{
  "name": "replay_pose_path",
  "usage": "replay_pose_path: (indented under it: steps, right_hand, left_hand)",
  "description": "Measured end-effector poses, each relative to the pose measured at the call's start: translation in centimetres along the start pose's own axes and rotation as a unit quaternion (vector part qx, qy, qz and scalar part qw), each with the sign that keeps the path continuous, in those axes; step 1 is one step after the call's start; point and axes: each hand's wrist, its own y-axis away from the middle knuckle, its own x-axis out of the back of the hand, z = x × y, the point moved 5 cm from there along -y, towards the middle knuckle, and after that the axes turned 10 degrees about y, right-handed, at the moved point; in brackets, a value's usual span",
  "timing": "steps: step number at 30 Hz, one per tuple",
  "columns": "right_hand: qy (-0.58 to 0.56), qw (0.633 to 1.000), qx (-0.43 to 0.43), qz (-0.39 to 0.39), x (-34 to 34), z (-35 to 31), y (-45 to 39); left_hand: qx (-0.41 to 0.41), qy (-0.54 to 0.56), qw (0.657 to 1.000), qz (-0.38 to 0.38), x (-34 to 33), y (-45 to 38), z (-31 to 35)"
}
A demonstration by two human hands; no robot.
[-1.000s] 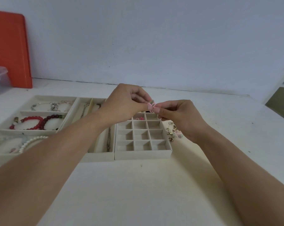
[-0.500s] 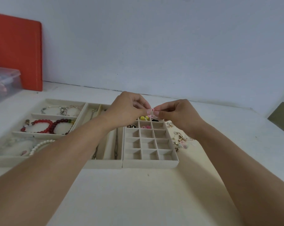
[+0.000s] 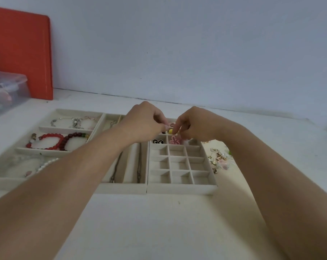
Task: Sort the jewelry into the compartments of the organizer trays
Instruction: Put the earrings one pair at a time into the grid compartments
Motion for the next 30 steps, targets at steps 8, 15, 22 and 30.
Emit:
replay_pose_path:
  steps: [8, 15, 22, 30]
  right_hand:
    - [-0.005, 1.0, 0.018, 0.004, -0.6, 0.3, -0.4]
    - [-0.007, 0.999, 0.006, 0.039, -0.6, 0.0, -0.1]
    - [0.002, 0.998, -0.007, 0.062, -0.6, -0.2, -0.1]
    - [0.012, 0.999, -0.017, 0.039, -0.5, -0.2, 0.0]
  left_hand:
    - [0.0, -0.048, 0.998, -0.038, -0.7, -0.1, -0.4]
    - [-0.005, -0.112, 0.989, -0.095, -2.0, 0.2, -0.3]
    - [-0.017, -0.141, 0.981, -0.13, -2.4, 0.5, 0.0]
    - [-0.023, -0.138, 0.98, -0.14, -2.8, 0.5, -0.1]
